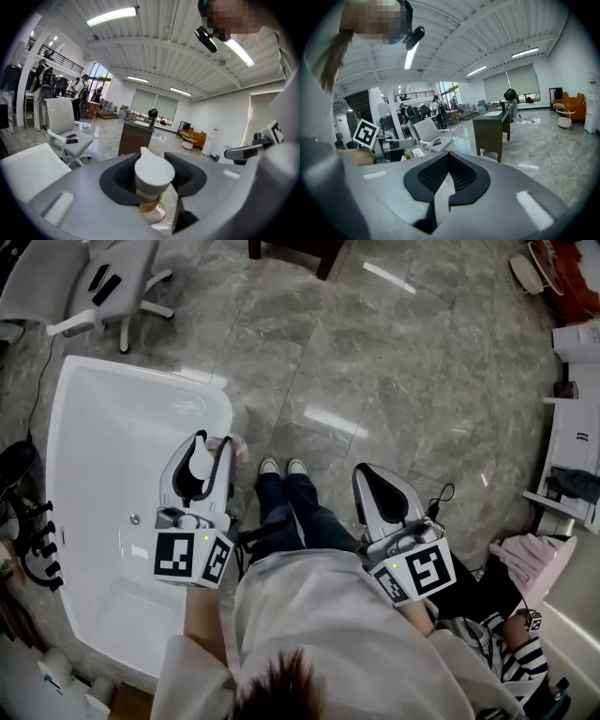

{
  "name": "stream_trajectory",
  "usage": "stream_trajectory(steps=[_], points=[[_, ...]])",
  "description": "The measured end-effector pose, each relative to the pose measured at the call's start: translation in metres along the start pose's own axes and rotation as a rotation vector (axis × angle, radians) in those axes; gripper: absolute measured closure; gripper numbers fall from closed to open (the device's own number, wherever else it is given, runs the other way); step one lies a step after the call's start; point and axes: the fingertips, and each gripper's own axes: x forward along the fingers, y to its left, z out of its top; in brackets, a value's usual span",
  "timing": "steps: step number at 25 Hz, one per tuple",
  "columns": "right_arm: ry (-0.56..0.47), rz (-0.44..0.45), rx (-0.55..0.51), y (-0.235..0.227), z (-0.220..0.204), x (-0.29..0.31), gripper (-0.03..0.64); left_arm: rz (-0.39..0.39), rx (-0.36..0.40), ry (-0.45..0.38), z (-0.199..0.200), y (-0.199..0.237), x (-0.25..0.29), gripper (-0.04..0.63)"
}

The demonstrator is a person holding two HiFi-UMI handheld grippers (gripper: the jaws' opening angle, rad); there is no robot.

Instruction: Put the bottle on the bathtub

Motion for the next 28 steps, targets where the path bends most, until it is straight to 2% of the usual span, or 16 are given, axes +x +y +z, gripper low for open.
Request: stream_trajectory(steps=[4,10,17,28], points=[[0.03,-0.022,0.025,-0.005,-0.013,0.01,0.618,-0.031,0.0,0.053,-0.035,0.004,0.029,0.396],[0.085,-0.032,0.06,-0.01,-0.037,0.024,0.618,-0.033,-0.024,0.127,-0.096,0.013,0.066,0.396],[0.161,-0.029,0.08,-0.031,-0.08,0.047,0.618,0.001,-0.046,0.176,-0.163,0.03,0.107,0.396],[0.19,-0.051,0.075,-0.072,-0.152,0.078,0.618,0.038,-0.044,0.247,-0.273,0.05,0.149,0.396]])
